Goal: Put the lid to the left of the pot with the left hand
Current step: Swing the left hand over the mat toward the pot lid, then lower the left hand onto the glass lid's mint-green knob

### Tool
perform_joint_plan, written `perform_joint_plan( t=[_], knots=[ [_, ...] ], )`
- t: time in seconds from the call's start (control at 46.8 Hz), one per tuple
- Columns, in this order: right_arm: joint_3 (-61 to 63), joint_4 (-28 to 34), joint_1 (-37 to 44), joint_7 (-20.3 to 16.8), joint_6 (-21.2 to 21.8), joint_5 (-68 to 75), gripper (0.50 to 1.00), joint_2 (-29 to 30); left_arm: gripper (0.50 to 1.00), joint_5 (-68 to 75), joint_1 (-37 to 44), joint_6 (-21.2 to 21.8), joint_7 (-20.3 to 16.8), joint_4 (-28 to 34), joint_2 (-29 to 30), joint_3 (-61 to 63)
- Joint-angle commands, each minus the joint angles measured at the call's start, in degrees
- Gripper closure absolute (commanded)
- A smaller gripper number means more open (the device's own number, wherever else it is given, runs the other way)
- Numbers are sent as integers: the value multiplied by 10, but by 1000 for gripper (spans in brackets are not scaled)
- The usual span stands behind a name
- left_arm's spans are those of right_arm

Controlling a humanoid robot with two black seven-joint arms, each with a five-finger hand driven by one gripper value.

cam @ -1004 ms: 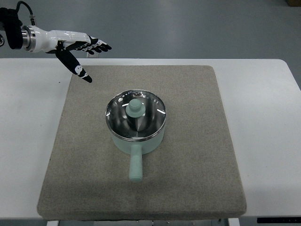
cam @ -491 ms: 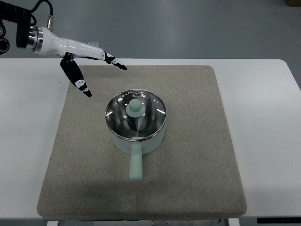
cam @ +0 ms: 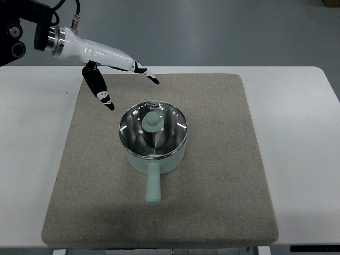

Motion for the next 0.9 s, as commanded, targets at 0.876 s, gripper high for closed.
perform_joint_plan(
  t=[0.876],
  knots=[
    [-1, 0, 0, 0, 0, 0, 576, 0, 504, 127, -37, 22, 0, -70, -72, 9]
  ],
)
